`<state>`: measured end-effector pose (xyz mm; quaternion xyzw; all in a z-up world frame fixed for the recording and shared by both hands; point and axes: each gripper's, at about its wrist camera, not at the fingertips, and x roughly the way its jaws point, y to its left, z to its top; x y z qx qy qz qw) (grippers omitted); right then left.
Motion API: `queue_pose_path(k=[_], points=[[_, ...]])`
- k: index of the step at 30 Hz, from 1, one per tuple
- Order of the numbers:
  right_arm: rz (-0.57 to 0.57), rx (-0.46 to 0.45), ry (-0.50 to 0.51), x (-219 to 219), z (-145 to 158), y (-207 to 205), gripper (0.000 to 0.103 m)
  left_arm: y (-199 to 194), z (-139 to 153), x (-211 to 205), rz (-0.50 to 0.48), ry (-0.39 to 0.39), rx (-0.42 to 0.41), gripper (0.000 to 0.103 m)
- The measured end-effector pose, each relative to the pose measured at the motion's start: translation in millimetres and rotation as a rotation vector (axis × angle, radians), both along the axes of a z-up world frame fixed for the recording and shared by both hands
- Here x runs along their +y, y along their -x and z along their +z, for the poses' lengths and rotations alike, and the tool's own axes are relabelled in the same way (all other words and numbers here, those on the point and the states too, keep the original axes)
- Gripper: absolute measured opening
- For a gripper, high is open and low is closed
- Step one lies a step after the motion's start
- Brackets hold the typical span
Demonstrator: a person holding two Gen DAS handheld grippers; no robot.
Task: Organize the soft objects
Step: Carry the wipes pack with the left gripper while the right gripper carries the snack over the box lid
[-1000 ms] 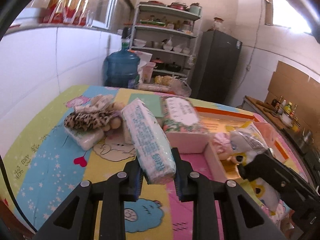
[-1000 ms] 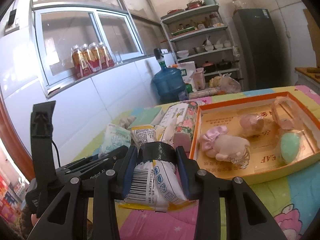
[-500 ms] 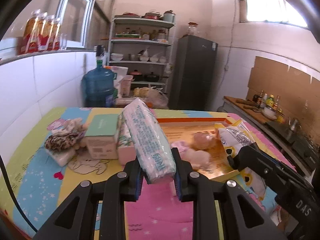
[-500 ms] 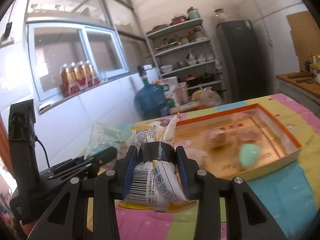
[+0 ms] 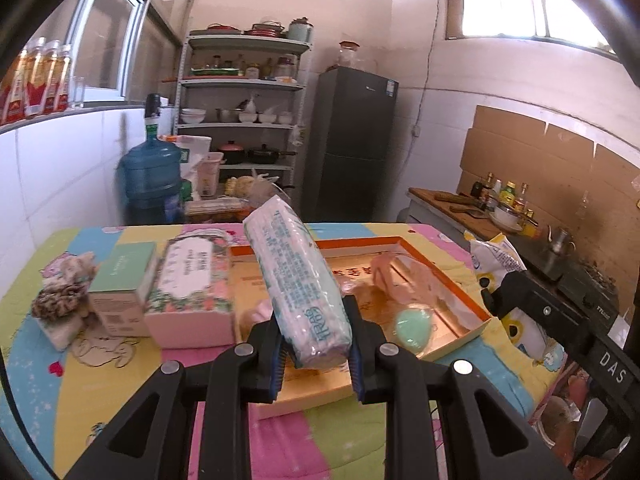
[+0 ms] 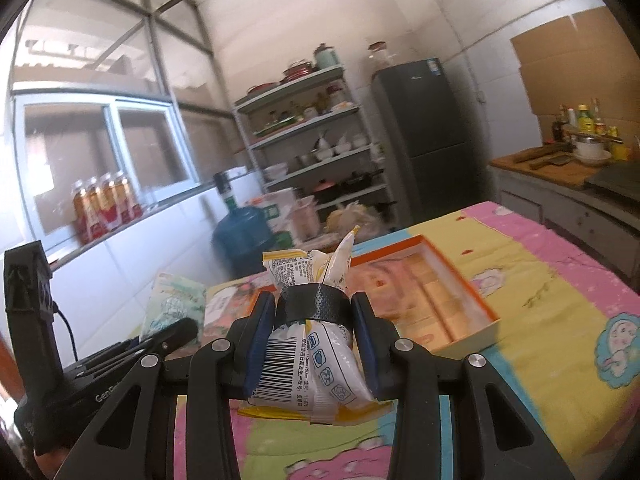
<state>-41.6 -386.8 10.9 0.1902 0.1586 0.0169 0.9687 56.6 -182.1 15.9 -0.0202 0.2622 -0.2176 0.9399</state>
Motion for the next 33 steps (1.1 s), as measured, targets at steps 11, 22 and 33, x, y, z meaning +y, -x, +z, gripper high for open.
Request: queue_pose_path(k=[11, 22, 33], points=[[-0.075, 0.034, -0.02, -41.8, -13.3, -18.6, 0.041, -22.1, -16.8, -48.9, -0.082, 0.011, 0.057, 0.026], [-0.067, 0.08, -0.05, -64.2, -30.4, -47.8, 0.041, -42.3, -34.1, -78.8, -0.117, 0.012, 0.104, 0.026], [-0.065, 0.119, -0.079, -81.1, -44.3, -74.1, 0.041, -58.9, -50.1, -94.3, -0.126, 0.004, 0.148, 0.026]])
